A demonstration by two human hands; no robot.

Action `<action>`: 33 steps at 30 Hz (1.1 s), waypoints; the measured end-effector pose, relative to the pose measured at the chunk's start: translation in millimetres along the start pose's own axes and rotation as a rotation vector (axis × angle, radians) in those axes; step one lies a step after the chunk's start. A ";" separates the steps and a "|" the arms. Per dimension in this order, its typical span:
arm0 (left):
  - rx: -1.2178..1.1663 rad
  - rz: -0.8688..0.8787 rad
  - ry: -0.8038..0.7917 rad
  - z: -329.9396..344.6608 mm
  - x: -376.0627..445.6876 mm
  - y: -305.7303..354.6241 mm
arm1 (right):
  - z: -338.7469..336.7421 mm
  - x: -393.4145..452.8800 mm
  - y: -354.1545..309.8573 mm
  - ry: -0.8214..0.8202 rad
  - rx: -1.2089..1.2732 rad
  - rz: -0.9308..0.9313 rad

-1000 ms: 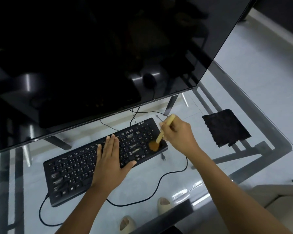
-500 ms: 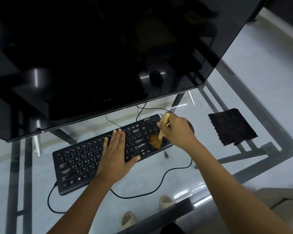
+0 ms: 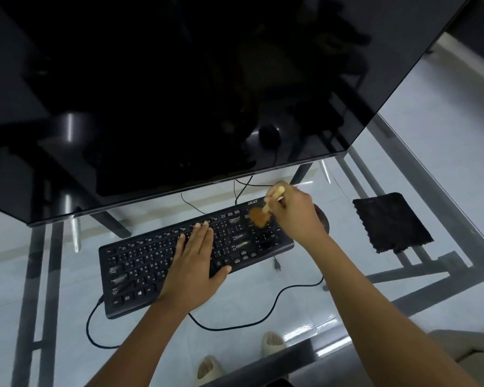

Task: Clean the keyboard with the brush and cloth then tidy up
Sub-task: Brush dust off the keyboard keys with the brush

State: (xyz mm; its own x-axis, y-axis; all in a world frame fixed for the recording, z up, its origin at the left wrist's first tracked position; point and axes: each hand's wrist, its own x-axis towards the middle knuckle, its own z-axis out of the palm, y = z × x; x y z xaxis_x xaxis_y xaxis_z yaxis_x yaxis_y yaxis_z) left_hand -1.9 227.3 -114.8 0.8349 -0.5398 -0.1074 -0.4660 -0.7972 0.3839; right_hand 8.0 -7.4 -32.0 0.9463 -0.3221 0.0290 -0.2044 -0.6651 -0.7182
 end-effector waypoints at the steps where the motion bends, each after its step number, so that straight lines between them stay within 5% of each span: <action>1: 0.003 0.002 -0.005 -1.3 -0.3 -0.1 | 0.1 1.5 1.8 0.079 -0.019 -0.014; 3: 0.006 0.003 -0.008 -3.1 0.7 -1.0 | -3.2 4.4 6.0 0.129 0.011 0.051; 6: 0.006 0.001 -0.003 -3.7 1.5 -2.0 | -5.7 1.5 12.7 -0.003 -0.156 0.100; 9: 0.029 0.000 0.005 -0.8 0.6 -3.6 | -12.9 -6.9 19.5 0.147 -0.175 0.109; 13: 0.020 0.012 0.023 3.9 0.6 -2.8 | -13.0 -18.3 22.1 -0.035 -0.208 0.139; 17: 0.022 0.012 0.011 2.1 1.3 -0.4 | -18.4 -20.9 23.0 0.155 -0.076 0.102; 20: 0.021 0.019 0.003 0.0 1.7 -1.6 | -13.5 -21.3 16.6 -0.078 -0.113 0.133; 24: 0.035 0.024 -0.007 -0.8 -1.9 -0.7 | -11.1 -17.7 9.3 0.137 -0.042 0.069; 27: 0.051 0.030 0.020 -2.9 -7.8 -2.9 | -2.1 -15.4 1.1 0.013 -0.063 0.078; 30: 0.038 0.031 0.078 -4.1 -14.4 -4.7 | 3.1 -12.1 -1.1 0.127 -0.062 0.037; 33: 0.006 0.010 0.178 -9.2 -22.8 -11.1 | 7.0 -8.8 -4.7 0.043 -0.046 0.042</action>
State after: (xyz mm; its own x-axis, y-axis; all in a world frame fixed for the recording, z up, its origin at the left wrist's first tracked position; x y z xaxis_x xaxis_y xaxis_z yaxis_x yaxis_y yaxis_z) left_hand -13.1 251.0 -108.2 0.8688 -0.4914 0.0606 -0.4755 -0.7941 0.3785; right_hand 2.4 3.3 -33.7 0.9252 -0.3782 0.0303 -0.2557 -0.6807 -0.6865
